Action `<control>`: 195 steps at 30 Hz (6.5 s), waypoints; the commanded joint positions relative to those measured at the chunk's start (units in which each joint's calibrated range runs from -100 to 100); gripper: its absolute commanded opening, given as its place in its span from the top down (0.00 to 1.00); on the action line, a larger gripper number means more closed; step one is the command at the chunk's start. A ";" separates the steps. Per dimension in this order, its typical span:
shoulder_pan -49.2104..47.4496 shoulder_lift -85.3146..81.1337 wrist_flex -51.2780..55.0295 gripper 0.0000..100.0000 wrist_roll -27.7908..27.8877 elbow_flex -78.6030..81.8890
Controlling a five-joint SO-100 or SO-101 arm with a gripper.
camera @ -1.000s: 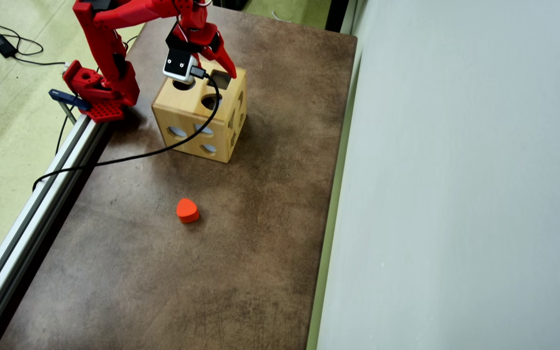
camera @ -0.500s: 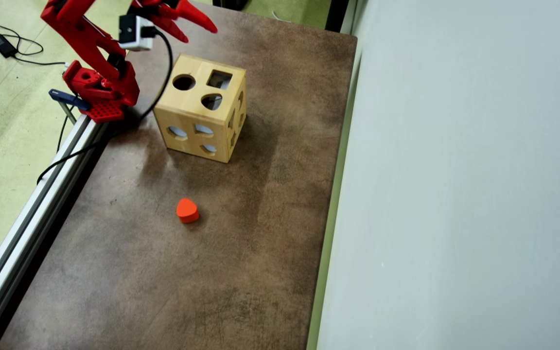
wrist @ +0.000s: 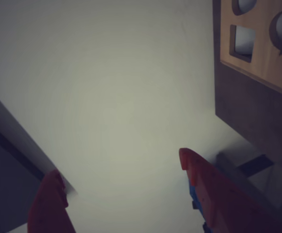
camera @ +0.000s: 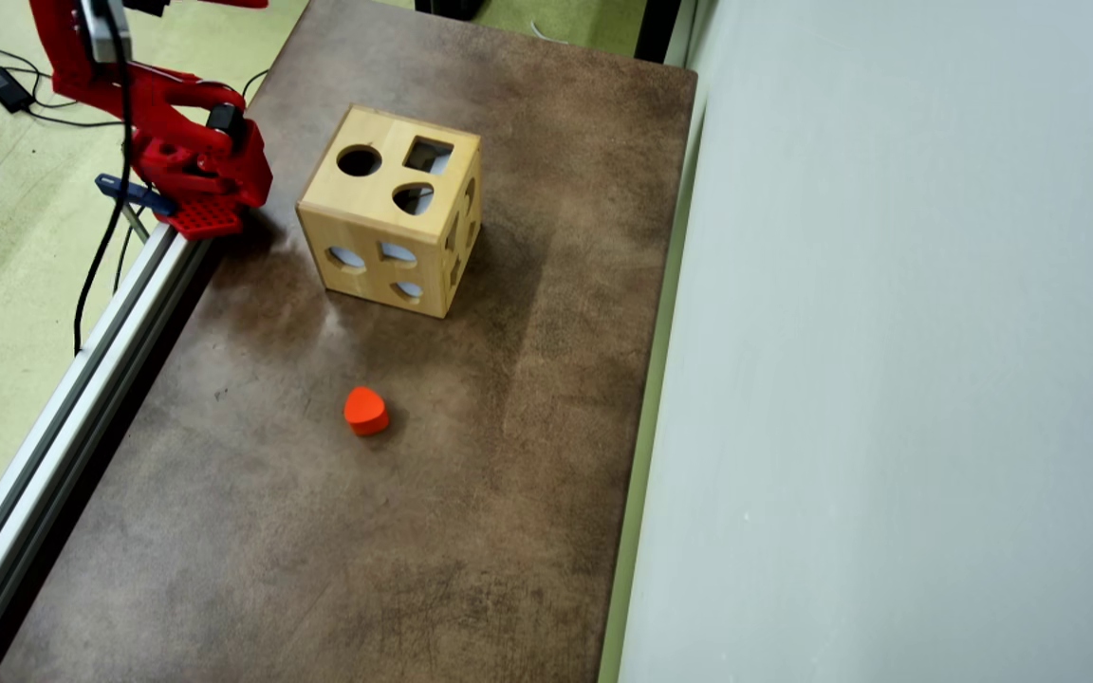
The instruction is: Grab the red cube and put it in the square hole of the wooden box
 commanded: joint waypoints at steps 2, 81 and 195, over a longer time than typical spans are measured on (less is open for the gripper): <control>0.30 -10.90 -0.56 0.63 0.44 7.70; 15.38 -22.11 -0.31 0.97 15.68 27.11; 15.38 -22.11 -0.40 0.97 15.43 27.20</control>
